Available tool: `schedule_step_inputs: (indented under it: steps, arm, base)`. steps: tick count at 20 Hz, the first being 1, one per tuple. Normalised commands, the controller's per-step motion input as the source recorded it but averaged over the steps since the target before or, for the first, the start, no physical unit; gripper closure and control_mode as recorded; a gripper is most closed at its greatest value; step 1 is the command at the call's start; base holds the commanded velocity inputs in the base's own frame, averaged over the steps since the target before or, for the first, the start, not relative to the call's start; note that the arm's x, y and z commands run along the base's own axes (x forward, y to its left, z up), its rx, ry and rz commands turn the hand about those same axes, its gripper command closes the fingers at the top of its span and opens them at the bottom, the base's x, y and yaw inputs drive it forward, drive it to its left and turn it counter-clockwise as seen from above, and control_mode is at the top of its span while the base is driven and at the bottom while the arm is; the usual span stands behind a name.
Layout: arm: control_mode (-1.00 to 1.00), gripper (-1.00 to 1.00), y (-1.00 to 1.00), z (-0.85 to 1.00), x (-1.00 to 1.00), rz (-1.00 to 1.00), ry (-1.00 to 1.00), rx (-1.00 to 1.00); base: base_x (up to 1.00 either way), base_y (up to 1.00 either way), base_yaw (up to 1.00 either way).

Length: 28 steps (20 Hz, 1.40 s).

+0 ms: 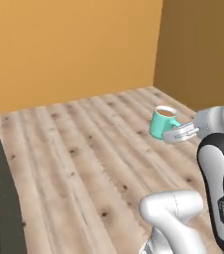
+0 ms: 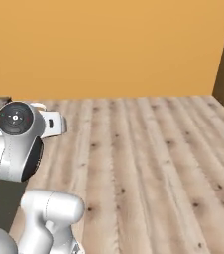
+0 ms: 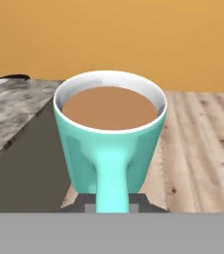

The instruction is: Pick the cup of tea, navigate to the dining table, and place it on the saucer.

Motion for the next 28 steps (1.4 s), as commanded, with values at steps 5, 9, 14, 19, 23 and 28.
schedule_step_inputs:
  steps: [5, 9, 14, 19, 23, 28]
  arm:
    - [1.00, 1.00, 0.00, 0.00, 0.00, 0.00, 0.00, 0.00]
    - [1.00, 1.00, 0.00, 0.00, 0.00, 0.00, 0.00, 0.00]
    - [1.00, 1.00, 0.00, 0.00, 0.00, 0.00, 0.00, 0.00]
    - [1.00, 1.00, 0.00, 0.00, 0.00, 0.00, 0.00, 0.00]
    - [1.00, 1.00, 0.00, 0.00, 0.00, 0.00, 0.00, 0.00]
    - [1.00, 1.00, 0.00, 0.00, 0.00, 0.00, 0.00, 0.00]
  base:
    - [1.00, -0.16, 0.58]
    - [1.00, -0.64, 0.47]
    - [1.00, -0.74, 0.52]
    - [1.00, -0.73, 0.60]
    - [1.00, -0.69, 0.62]
    - [1.00, -0.67, 0.62]
